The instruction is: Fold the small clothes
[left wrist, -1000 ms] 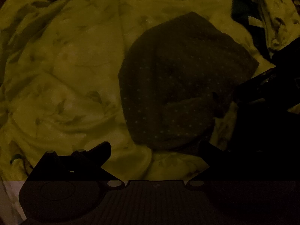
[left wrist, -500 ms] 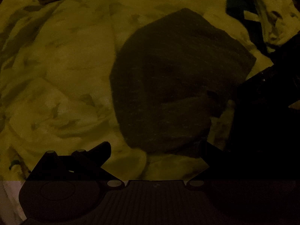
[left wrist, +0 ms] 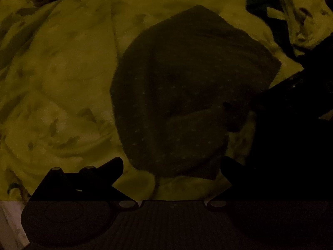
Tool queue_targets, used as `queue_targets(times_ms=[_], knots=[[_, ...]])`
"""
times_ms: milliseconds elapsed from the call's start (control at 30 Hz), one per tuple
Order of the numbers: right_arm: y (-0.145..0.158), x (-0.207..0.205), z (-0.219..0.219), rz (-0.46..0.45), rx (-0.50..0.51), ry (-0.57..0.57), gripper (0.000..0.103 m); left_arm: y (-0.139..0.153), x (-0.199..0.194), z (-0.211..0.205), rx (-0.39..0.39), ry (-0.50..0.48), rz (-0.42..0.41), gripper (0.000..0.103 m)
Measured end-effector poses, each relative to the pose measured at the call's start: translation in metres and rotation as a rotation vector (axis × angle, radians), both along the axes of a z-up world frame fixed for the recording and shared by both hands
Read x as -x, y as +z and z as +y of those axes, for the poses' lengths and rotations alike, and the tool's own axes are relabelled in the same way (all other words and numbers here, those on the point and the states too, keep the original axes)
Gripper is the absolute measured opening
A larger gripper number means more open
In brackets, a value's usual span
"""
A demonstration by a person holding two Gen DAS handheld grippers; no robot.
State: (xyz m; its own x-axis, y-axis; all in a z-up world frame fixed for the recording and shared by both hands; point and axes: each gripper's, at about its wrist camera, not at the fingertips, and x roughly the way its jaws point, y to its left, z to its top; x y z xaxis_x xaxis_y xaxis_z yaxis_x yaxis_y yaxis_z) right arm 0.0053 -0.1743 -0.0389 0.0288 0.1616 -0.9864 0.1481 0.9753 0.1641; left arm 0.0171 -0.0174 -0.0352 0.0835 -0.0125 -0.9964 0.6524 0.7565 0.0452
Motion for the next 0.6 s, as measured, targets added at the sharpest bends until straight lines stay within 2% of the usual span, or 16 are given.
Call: queue_targets(times_ms=[367, 500, 600], knots=[[-0.011, 0.0, -0.011, 0.023, -0.006, -0.015, 0.099, -0.011, 0.006, -0.019, 0.004, -0.105, -0.016, 0.103], [-0.016, -0.001, -0.016, 0.018, 0.001, -0.014, 0.099, -0.022, 0.004, -0.027, -0.028, -0.147, -0.061, 0.103], [-0.024, -0.001, -0.029, -0.024, 0.021, -0.037, 0.099, -0.038, 0.004, -0.036, -0.072, -0.199, -0.075, 0.103]])
